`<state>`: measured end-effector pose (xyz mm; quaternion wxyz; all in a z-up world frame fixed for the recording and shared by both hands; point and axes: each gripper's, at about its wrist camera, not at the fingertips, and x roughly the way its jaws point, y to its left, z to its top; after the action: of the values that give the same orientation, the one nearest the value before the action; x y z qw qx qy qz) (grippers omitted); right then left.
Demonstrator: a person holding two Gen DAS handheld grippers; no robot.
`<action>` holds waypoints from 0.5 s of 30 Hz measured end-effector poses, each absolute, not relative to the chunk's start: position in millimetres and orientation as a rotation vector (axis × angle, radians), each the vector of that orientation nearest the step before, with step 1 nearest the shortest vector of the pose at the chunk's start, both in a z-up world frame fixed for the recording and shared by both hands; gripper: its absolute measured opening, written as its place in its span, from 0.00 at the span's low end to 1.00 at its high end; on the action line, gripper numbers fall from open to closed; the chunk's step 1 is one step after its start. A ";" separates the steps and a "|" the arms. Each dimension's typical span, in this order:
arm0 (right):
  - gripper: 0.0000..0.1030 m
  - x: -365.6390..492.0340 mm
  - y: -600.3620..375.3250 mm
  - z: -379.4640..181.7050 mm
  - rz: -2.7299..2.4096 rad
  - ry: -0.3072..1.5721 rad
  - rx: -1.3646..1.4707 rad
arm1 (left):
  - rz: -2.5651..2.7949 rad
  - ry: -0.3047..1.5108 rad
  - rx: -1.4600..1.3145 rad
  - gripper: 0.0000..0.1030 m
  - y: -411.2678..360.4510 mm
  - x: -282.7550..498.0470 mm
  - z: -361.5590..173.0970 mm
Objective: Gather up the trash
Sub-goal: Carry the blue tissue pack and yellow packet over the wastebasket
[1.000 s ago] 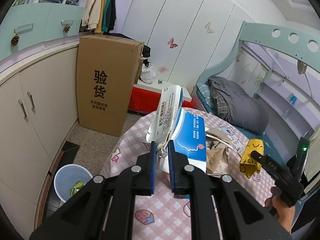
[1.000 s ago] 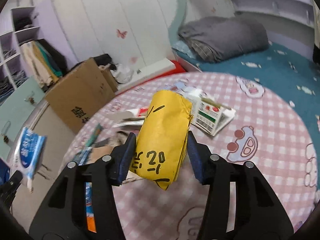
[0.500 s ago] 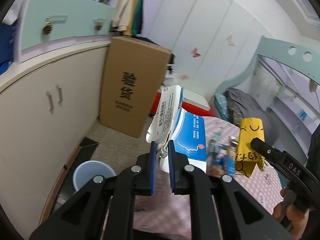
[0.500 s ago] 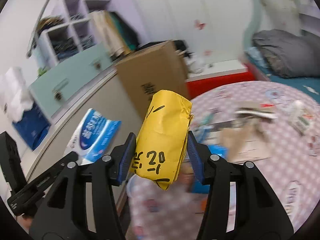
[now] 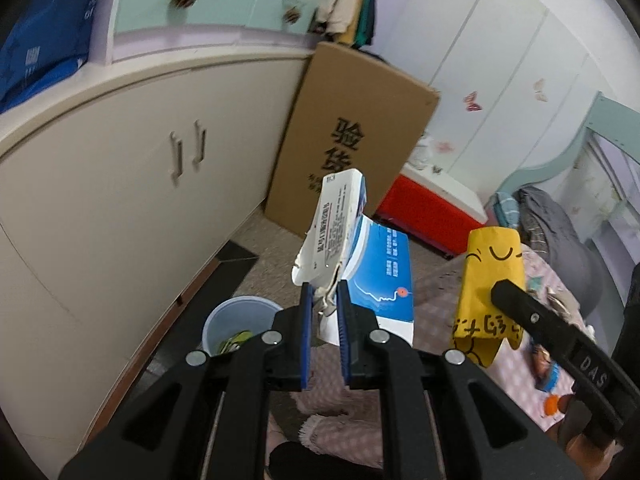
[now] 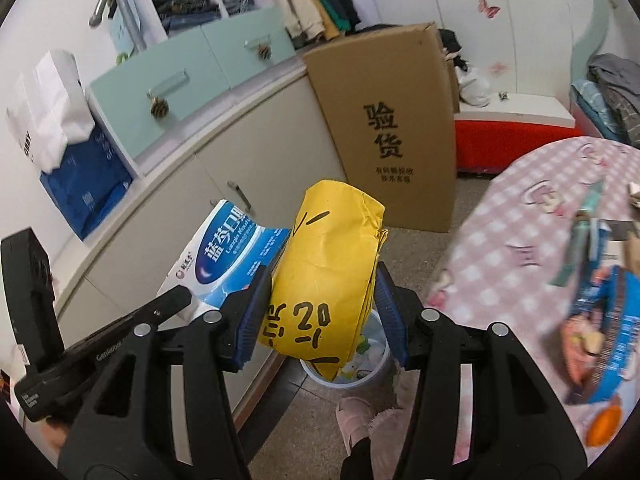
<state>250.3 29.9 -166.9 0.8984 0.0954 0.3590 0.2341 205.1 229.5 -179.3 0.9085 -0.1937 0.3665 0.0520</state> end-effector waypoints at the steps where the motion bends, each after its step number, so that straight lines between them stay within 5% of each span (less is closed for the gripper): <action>1: 0.50 254.6 35.7 -172.0 0.487 0.751 0.194 | 0.118 0.763 -0.401 0.12 232.9 210.3 -183.4; 5: 0.50 266.6 48.9 -188.0 0.479 0.786 0.175 | 0.147 0.818 -0.434 0.18 246.6 233.5 -208.1; 6: 0.50 268.9 51.0 -192.1 0.477 0.797 0.173 | 0.154 0.837 -0.443 0.29 249.4 238.7 -215.8; 7: 0.50 270.6 52.7 -196.1 0.476 0.807 0.171 | 0.160 0.849 -0.449 0.49 251.5 242.2 -221.5; 8: 0.50 271.8 54.0 -199.1 0.475 0.815 0.169 | 0.178 0.868 -0.451 0.53 253.9 245.3 -228.6; 15: 0.50 273.4 60.5 -216.0 0.468 0.861 0.148 | 0.201 0.888 -0.457 0.53 257.7 236.7 -245.2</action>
<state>273.4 60.5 -216.0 0.8796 0.0709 0.4133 0.2245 236.7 257.7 -245.2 0.8729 -0.2189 0.4253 0.0963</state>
